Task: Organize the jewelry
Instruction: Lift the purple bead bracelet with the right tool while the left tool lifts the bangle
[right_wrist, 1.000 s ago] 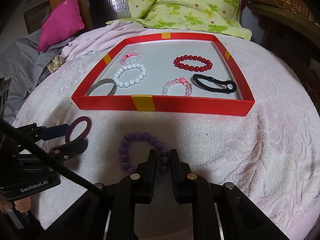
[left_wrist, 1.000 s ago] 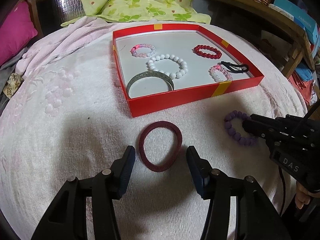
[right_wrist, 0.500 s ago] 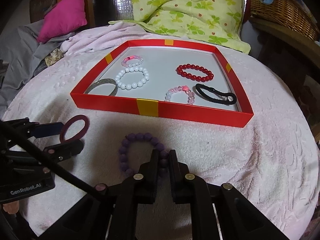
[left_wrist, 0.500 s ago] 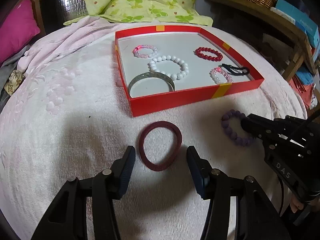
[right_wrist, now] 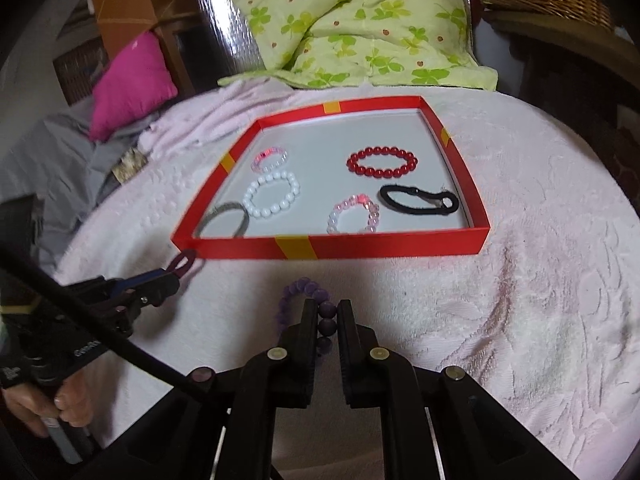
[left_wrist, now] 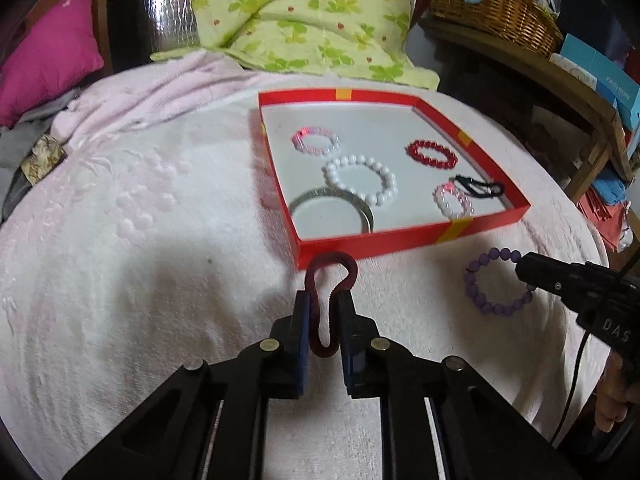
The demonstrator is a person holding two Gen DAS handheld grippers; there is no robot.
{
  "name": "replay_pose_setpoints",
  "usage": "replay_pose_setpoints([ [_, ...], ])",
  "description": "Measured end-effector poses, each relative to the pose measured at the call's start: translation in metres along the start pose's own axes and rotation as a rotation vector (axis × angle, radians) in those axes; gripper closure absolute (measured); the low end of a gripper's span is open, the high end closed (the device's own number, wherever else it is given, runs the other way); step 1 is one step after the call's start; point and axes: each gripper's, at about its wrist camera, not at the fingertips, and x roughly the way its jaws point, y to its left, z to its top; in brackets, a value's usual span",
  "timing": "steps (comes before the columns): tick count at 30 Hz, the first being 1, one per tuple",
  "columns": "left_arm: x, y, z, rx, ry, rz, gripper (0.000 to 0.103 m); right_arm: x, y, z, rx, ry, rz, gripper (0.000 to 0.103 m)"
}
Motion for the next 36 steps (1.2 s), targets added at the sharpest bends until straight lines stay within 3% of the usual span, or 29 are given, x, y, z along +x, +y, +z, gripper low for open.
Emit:
replay_pose_setpoints([
  [21,-0.031,0.002,0.011,0.028,-0.17,0.023,0.089,-0.022,0.007,0.022,0.061,-0.134,0.117,0.092],
  [36,-0.033,0.003,0.014,0.046,-0.186,0.074,0.089,-0.021,0.001,0.037,0.123,-0.161,0.133,0.092],
])
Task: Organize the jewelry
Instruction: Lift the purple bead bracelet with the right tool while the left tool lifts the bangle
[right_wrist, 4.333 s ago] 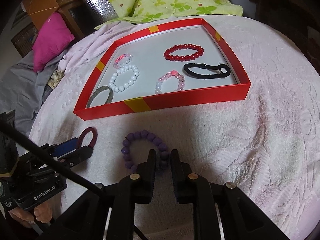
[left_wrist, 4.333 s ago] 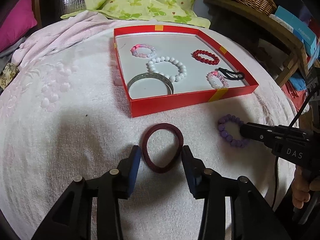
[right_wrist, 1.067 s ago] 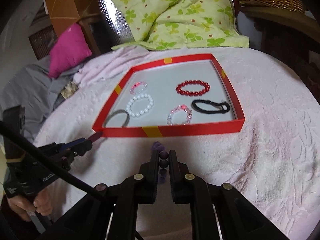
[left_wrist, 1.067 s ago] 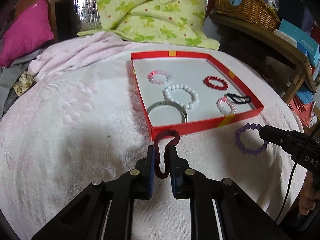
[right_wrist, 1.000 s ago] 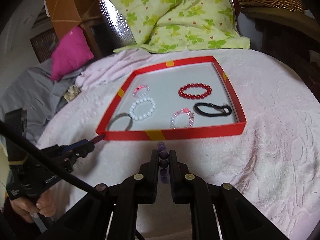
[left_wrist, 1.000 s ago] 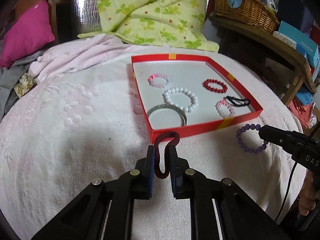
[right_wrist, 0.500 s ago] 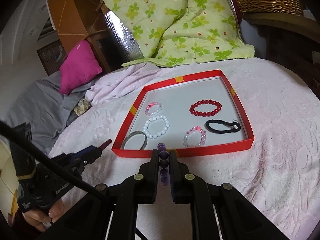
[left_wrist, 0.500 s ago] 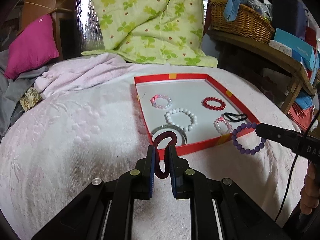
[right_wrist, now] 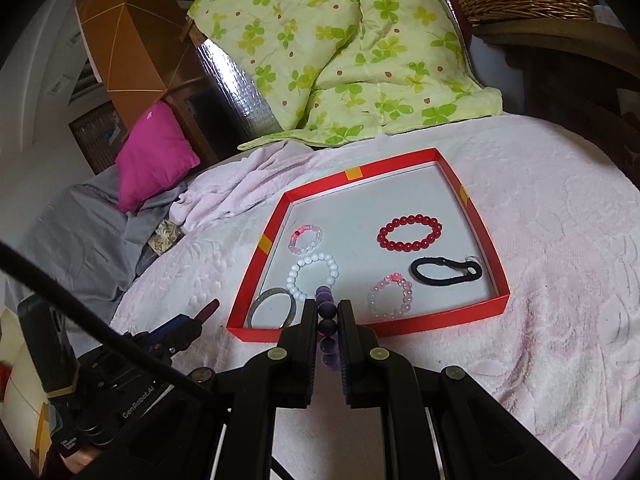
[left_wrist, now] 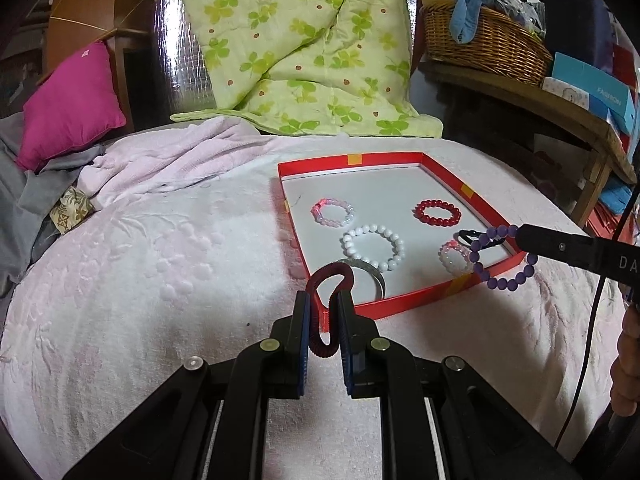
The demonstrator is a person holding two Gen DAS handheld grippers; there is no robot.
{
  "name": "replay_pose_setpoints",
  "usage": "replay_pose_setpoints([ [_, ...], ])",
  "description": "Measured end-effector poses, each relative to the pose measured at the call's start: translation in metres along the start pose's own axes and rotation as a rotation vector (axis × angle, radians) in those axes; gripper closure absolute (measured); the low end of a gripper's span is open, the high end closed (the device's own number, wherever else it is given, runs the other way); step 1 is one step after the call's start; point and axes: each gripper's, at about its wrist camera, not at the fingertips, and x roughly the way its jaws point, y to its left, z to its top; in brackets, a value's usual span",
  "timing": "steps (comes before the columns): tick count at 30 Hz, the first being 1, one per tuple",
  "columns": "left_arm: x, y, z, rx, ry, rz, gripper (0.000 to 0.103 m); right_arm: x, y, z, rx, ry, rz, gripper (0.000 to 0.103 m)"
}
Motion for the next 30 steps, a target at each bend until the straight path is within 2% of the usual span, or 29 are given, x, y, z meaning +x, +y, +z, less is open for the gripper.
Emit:
replay_pose_setpoints([
  [23,0.002,0.003,0.005,-0.011,-0.01,0.027,0.089,0.007,0.007,0.01,-0.006,-0.014,0.004,0.092],
  [30,0.004,-0.005,0.014,-0.003,-0.024,0.012,0.089,0.004,-0.006,0.023,0.009,-0.036,-0.006,0.092],
])
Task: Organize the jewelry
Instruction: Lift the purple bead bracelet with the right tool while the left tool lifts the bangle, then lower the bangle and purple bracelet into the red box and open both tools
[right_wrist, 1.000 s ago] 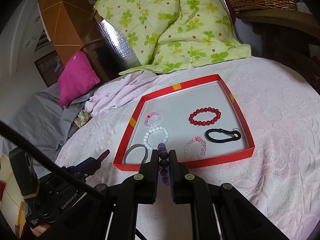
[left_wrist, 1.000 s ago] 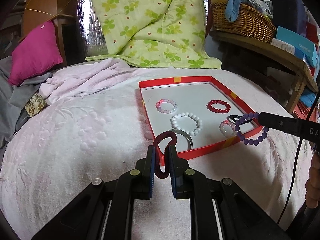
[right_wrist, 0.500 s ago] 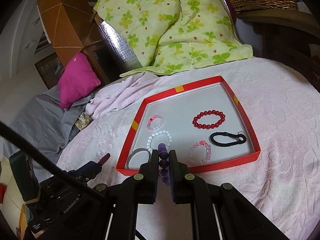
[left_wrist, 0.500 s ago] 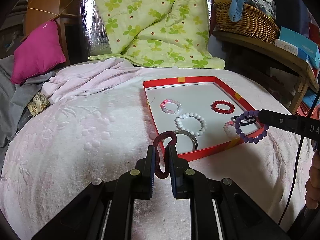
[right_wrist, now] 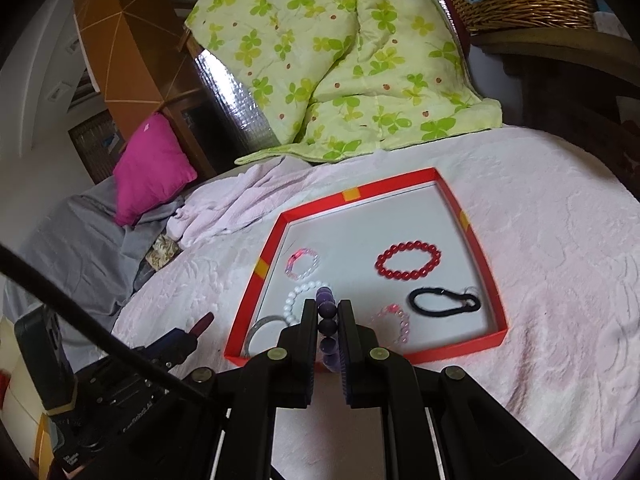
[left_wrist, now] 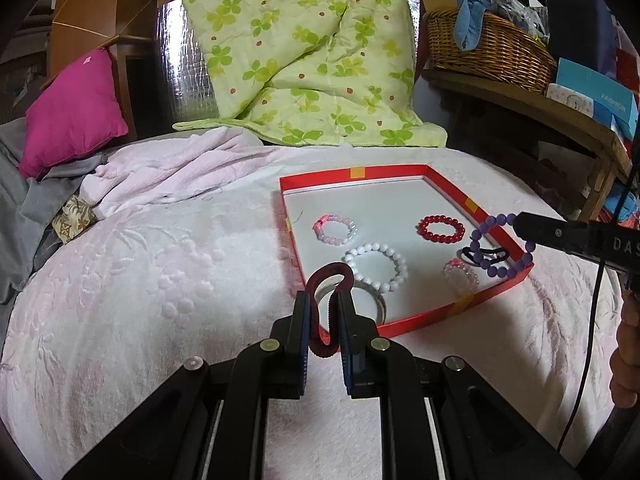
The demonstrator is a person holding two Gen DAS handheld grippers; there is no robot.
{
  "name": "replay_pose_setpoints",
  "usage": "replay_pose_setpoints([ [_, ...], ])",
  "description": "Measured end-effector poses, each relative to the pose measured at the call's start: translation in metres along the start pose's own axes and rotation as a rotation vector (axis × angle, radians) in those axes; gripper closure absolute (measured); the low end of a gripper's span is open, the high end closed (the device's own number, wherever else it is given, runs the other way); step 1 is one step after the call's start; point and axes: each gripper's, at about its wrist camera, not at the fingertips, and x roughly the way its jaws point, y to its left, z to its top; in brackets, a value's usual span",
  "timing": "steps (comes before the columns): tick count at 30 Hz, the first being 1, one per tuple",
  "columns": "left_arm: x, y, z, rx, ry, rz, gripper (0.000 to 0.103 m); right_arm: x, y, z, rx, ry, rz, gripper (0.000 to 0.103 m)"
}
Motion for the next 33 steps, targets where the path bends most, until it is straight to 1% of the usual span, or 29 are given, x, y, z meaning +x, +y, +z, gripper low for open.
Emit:
replay_pose_setpoints([
  [4,0.003,-0.005,0.008,-0.005,-0.003,-0.016,0.089,0.001,-0.011,0.009,0.015,-0.012,-0.012,0.092],
  [9,0.01,-0.013,0.022,-0.026,0.0,-0.054,0.089,0.006,-0.032,0.018,0.08,-0.007,-0.007,0.092],
  [12,0.016,-0.022,0.033,-0.01,-0.005,-0.072,0.089,0.009,-0.041,0.023,0.107,-0.011,-0.009,0.092],
  [14,0.02,-0.028,0.042,-0.001,-0.007,-0.095,0.089,0.014,-0.048,0.028,0.126,-0.007,0.002,0.092],
  [16,0.026,-0.033,0.05,0.003,-0.008,-0.117,0.089,0.022,-0.053,0.036,0.129,-0.003,-0.012,0.092],
  [19,0.039,-0.04,0.06,0.02,-0.007,-0.131,0.089,0.037,-0.064,0.049,0.163,0.006,-0.007,0.092],
  [23,0.054,-0.046,0.069,0.042,-0.004,-0.125,0.089,0.055,-0.074,0.065,0.192,0.005,-0.005,0.092],
  [25,0.062,-0.05,0.074,0.066,-0.007,-0.107,0.089,0.065,-0.079,0.075,0.204,0.004,-0.005,0.092],
  [33,0.084,-0.058,0.089,0.107,-0.01,-0.087,0.089,0.091,-0.096,0.094,0.238,0.017,-0.007,0.092],
])
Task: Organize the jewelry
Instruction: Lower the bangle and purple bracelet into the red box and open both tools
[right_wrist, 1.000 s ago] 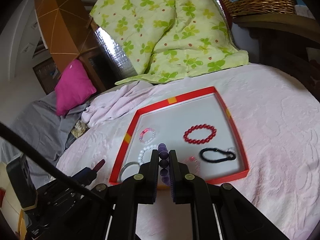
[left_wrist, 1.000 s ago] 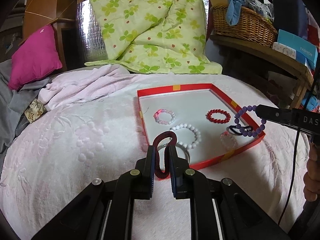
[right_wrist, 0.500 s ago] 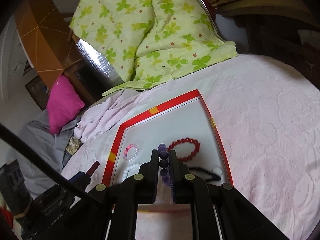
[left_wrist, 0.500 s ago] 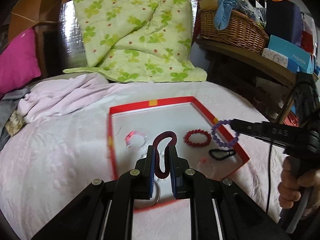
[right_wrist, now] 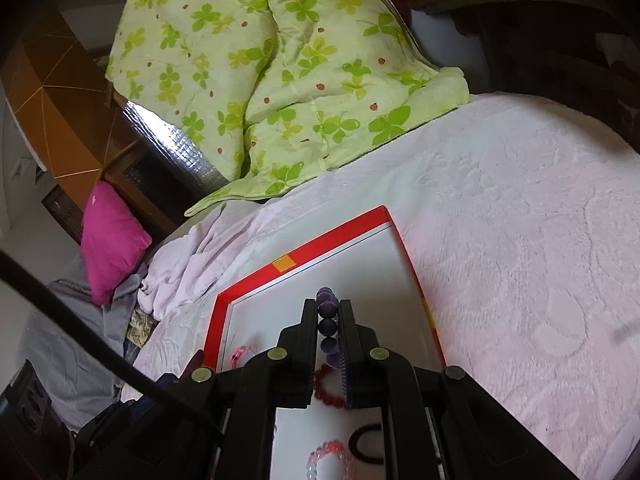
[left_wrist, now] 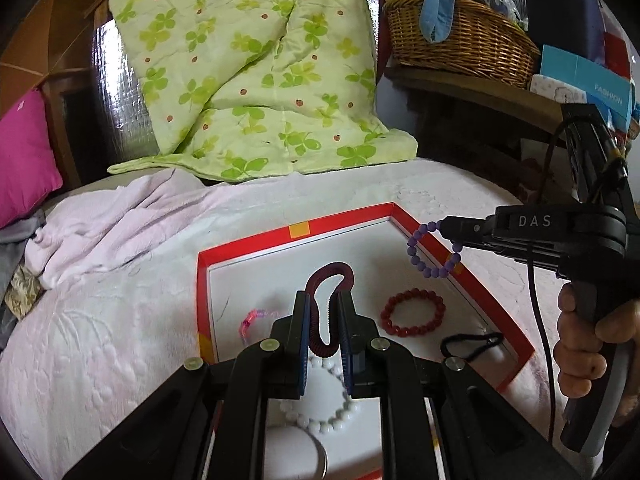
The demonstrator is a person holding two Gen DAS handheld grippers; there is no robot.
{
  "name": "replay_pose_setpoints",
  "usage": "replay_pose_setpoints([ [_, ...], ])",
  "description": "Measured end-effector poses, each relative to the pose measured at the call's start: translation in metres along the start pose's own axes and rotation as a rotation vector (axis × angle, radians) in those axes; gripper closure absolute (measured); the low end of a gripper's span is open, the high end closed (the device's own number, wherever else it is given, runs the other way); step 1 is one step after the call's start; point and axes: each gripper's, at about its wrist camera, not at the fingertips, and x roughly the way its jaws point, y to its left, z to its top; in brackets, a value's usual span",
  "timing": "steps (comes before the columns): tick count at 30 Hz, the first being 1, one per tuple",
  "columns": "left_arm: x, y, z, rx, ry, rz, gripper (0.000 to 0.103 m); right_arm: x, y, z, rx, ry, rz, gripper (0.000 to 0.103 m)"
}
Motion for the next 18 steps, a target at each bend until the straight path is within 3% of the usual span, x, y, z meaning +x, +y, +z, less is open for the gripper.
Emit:
replay_pose_setpoints([
  [18,0.042,-0.014,0.002,0.043,0.085,-0.019,0.089,0.045,-0.002,0.014,0.043,0.048,0.018,0.092],
])
